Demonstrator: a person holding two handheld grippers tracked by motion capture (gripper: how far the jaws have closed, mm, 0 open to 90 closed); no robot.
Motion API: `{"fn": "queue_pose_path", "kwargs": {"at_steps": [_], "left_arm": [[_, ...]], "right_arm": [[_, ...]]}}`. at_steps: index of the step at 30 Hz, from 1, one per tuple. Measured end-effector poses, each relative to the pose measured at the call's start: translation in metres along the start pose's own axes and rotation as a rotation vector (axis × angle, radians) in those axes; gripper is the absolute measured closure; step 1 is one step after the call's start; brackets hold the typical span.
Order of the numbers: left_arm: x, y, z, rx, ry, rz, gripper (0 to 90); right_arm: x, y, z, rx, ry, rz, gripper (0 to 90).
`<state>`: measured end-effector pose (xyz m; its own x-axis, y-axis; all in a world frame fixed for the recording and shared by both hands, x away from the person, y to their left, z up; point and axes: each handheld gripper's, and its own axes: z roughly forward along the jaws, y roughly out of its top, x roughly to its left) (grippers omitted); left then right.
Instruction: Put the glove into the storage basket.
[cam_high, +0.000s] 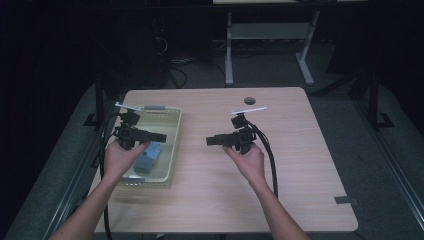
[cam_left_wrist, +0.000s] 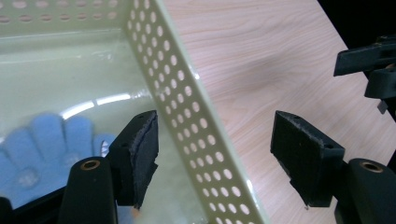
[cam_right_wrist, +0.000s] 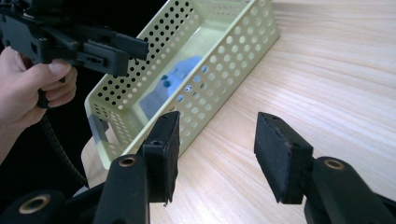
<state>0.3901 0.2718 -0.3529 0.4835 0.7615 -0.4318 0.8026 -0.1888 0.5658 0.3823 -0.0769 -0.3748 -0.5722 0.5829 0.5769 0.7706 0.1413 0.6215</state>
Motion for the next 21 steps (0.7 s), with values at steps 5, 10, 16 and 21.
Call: {"fn": "queue_pose_path", "kwargs": {"at_steps": [5, 10, 16, 21], "left_arm": [[-0.009, 0.002, 0.004, 0.005, -0.007, 0.015, 30.6], [-0.015, 0.004, 0.008, 0.004, -0.013, 0.029, 30.6], [-0.022, 0.007, 0.015, 0.011, -0.021, 0.042, 30.6], [-0.030, 0.011, 0.022, 0.013, -0.031, 0.060, 30.7]], "right_arm": [[-0.006, -0.004, -0.007, -0.012, -0.001, 0.015, 48.2], [-0.012, -0.007, -0.013, -0.018, -0.008, 0.023, 47.6], [-0.019, -0.012, -0.022, -0.029, -0.017, 0.038, 47.2], [-0.026, -0.015, -0.028, -0.039, -0.024, 0.052, 46.2]]}}
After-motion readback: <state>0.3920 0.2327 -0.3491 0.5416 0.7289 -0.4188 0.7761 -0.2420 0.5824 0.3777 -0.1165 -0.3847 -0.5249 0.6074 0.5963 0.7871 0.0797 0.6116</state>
